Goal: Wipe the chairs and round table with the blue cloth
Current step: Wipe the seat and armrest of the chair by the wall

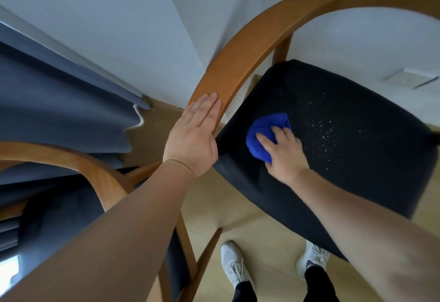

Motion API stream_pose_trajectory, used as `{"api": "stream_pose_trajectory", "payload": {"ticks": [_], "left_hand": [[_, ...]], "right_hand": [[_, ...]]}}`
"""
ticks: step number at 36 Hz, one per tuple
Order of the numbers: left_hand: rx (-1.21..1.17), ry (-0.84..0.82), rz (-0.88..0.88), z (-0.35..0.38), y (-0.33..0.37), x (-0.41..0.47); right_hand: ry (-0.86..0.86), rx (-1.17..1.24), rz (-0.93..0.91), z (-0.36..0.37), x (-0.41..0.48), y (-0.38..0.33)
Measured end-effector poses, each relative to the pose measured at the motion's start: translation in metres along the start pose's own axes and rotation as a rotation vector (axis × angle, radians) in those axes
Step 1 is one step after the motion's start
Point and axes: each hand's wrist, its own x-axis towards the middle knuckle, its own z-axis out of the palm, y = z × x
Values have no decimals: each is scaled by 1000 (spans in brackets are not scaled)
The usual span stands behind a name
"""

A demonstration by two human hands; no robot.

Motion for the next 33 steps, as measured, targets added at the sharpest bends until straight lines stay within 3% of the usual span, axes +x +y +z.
{"api": "stream_pose_trajectory", "payload": {"ticks": [3,9,14,25,29,33], "left_hand": [[-6,3,0,-1,1,0],[-3,3,-4,-3,4,-1],[39,-14,3,-1,1,-1],[14,-23,10,-1,0,-3],[34,-4,-17,-1,-1,-3],[40,2,-23,-2,5,-3]], "right_hand": [[-78,-8,-64,17,-43,-12],[-69,-44,-205,38,-99,-21],[-78,-74,-268,37,-94,-15],[-1,-351,-734,11,-50,50],[31,-357,-733,-4,-24,88],[84,-300,-533,-28,11,138]]}}
